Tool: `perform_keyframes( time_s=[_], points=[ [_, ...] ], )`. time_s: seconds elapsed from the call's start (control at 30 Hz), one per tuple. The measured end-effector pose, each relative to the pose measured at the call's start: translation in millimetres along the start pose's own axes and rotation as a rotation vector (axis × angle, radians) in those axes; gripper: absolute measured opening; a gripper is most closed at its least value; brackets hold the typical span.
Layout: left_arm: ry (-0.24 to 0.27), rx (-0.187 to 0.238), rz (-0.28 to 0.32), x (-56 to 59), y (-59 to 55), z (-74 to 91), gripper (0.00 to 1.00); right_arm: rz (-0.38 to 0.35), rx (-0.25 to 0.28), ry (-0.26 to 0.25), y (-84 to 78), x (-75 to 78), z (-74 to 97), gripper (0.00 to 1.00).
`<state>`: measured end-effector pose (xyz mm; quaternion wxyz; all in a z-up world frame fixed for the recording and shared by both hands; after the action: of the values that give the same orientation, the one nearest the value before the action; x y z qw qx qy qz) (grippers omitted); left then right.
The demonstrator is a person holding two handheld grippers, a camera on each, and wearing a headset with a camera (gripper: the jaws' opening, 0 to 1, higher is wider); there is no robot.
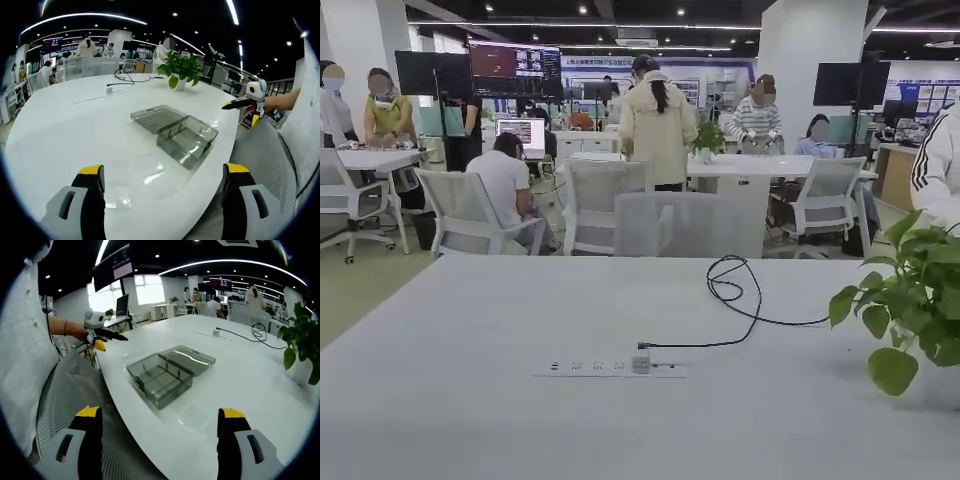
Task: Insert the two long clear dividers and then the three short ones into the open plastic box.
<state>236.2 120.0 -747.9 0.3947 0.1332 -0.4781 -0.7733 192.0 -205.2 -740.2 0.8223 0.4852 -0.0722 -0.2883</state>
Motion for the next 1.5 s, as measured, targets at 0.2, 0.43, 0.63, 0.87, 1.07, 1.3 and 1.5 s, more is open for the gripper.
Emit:
perform_keyframes(
  time_s=[0.2,0.43,0.63,0.87,1.07,1.3,1.5],
  points=[
    [0.046,-0.049,0.028,-20.7,-3.1,-2.7,0.95,-0.005,0.002,-0.002,0.4,0.8,-0.8,0.95],
    [0.075,-0.114,0.049,-37.2,-12.4,-8.8,0.87,-0.011,0.002,-0.003,1.2,1.3,-1.7,0.95],
    [0.12,-0.203,0.09,-50.8,-22.7,-13.2,0.77,-0.018,0.003,-0.003,0.7,2.5,-3.1,0.95],
    [0.184,-0.327,0.067,-67.0,-37.0,-15.0,0.64,-0.026,0.006,-0.005,1.1,3.7,-4.2,0.94],
    [0.196,-0.362,0.089,-72.6,-43.4,-21.8,0.57,-0.03,0.01,-0.007,1.6,5.5,-5.3,0.94],
    [0.209,-0.43,0.073,-74.2,-52.7,-26.4,0.52,-0.029,0.01,-0.007,1.8,5.9,-6.7,0.93],
    [0.229,-0.51,0.011,-74.1,-61.9,-28.2,0.47,-0.033,0.014,-0.006,2.3,5.5,-8.0,0.93]
  ],
)
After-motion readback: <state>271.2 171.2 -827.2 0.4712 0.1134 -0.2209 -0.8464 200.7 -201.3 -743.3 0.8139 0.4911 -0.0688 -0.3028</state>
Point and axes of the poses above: the centre of the closed fingertips' face, and the gripper's own axes: z roughly backward along the fingers, x roughly to its right, y roughly out of its top, the point moved 2 cm from there along z, roughly backward along the fingers, and after that the axes turned 4 degrees about y, right-handed, at the moved point
